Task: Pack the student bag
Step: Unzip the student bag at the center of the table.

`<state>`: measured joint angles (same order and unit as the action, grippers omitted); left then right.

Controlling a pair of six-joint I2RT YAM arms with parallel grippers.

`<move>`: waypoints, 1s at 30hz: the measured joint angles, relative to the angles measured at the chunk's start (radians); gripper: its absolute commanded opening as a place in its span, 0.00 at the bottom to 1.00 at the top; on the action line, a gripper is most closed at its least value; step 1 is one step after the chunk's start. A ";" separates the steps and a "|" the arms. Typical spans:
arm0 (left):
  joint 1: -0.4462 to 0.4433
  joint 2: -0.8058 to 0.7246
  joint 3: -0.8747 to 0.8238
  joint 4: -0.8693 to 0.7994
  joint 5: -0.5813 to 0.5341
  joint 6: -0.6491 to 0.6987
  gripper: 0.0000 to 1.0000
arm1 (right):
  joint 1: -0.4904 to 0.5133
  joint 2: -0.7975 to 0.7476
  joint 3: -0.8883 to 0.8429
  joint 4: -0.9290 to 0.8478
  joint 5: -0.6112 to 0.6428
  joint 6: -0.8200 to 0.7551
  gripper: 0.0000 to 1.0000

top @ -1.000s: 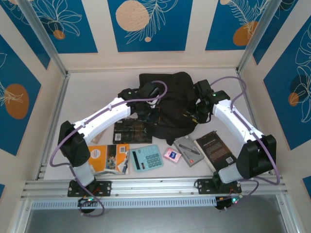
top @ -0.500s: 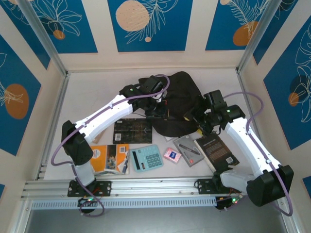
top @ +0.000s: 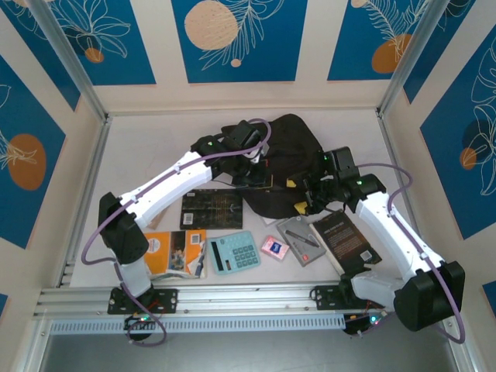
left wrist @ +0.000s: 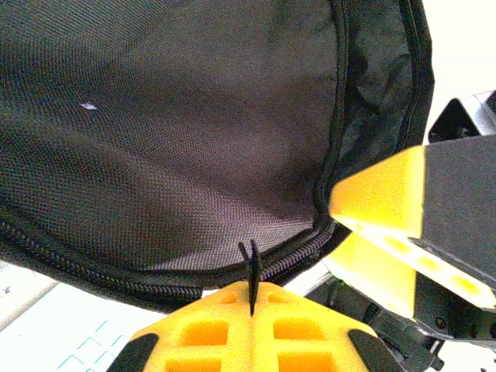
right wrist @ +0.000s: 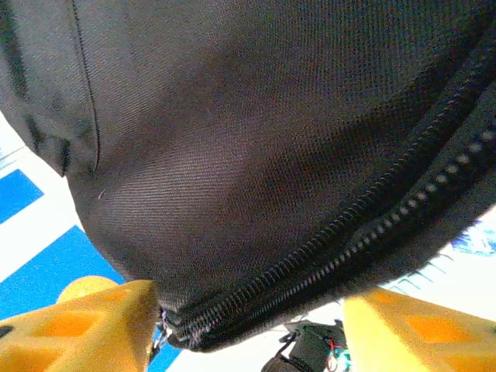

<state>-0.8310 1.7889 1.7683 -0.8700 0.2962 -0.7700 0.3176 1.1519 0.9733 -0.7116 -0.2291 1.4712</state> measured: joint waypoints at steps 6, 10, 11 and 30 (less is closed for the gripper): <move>-0.003 0.000 0.000 -0.008 -0.002 0.004 0.00 | 0.009 0.039 -0.001 -0.010 0.010 -0.005 0.24; -0.002 0.000 0.000 -0.017 -0.017 0.014 0.00 | 0.010 0.040 -0.001 -0.035 0.026 -0.039 0.04; -0.002 0.000 0.000 -0.020 -0.021 0.018 0.00 | 0.010 0.040 -0.001 -0.039 0.031 -0.046 0.01; 0.135 -0.002 -0.083 -0.045 -0.077 0.081 0.00 | 0.016 0.023 -0.011 -0.100 0.087 -0.227 0.00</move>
<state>-0.6964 1.7866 1.6852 -0.9150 0.2188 -0.6891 0.3336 1.1744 0.9619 -0.8116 -0.1421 1.2442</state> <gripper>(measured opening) 0.040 0.051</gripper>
